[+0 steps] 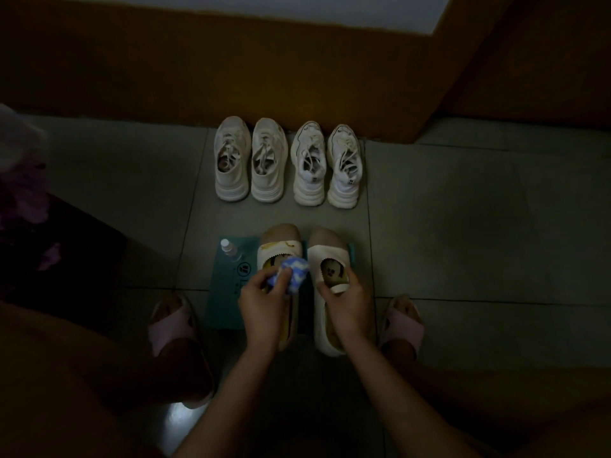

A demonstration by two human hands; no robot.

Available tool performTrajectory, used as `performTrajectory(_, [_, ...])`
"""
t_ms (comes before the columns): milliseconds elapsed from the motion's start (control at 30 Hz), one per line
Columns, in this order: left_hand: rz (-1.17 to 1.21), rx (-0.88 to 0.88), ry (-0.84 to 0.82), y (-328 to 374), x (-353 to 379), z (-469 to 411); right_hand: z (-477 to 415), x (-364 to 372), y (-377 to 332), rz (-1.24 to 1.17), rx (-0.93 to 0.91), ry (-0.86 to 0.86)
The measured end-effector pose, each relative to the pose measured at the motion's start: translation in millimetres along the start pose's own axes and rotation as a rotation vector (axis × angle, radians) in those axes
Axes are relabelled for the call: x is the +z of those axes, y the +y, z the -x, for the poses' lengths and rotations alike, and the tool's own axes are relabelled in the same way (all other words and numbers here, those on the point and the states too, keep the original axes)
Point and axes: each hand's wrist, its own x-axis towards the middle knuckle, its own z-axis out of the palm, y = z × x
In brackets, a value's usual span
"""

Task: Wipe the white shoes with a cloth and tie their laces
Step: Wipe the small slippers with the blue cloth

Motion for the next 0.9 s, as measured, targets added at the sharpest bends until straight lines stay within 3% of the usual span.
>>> performTrajectory(133, [0.054, -0.064, 0.017, 2.4, -0.3, -19.6, -1.9, -2.8, -3.8, 0.189, 0.015, -0.045])
performTrajectory(233, [0.109, -0.106, -0.007, 2.6, 1.0, -30.3, 0.2, -11.3, -16.8, 0.225, -0.087, 0.046])
performTrajectory(333, [0.162, -0.12, -0.016, 3.7, 3.5, -35.6, 5.4, -15.8, -39.5, -0.031, -0.251, 0.06])
performTrajectory(433, [0.215, -0.153, -0.056, 4.3, 6.1, -38.7, 7.3, -13.5, -66.9, -0.409, -0.147, -0.251])
performTrajectory(600, [0.288, -0.23, -0.088, 4.8, 6.3, -43.2, -3.5, 0.6, -77.5, -0.539, -0.03, -0.405])
performTrajectory(900, [0.15, -0.17, -0.004, 2.3, 9.5, -43.5, -4.3, 1.0, -74.6, -0.696, 0.135, -0.459])
